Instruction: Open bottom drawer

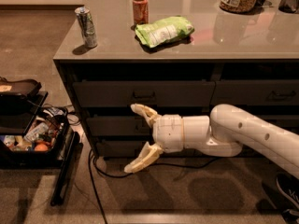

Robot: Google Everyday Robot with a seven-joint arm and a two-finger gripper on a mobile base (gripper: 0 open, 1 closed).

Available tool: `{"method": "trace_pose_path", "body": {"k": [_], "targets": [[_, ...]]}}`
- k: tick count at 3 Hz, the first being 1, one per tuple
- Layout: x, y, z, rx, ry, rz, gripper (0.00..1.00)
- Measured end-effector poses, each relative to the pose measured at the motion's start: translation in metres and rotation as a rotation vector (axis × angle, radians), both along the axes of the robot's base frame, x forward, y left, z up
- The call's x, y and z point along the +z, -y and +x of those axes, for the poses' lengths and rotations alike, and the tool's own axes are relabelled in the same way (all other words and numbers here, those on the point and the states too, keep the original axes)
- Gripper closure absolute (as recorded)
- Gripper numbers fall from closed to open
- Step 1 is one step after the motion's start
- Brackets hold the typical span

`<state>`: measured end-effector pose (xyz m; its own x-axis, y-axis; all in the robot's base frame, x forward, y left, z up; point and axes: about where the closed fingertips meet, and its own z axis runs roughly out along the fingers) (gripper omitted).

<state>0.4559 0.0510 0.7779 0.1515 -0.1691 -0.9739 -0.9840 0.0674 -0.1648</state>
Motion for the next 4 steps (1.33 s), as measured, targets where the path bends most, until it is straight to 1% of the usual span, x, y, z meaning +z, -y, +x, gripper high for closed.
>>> {"method": "trace_pose_path", "body": {"k": [1,2,3,4], "targets": [[-0.025,-0.006,-0.010,-0.002,-0.035,-0.097,0.00],[-0.019,-0.007,-0.005,-0.027,-0.014,-0.120,0.00],[-0.035,-0.013,-0.015,-0.047,-0.027,-0.227,0.00],[-0.047,-0.021,-0.006,-0.162,-0.014,-0.372,0.00]]}}
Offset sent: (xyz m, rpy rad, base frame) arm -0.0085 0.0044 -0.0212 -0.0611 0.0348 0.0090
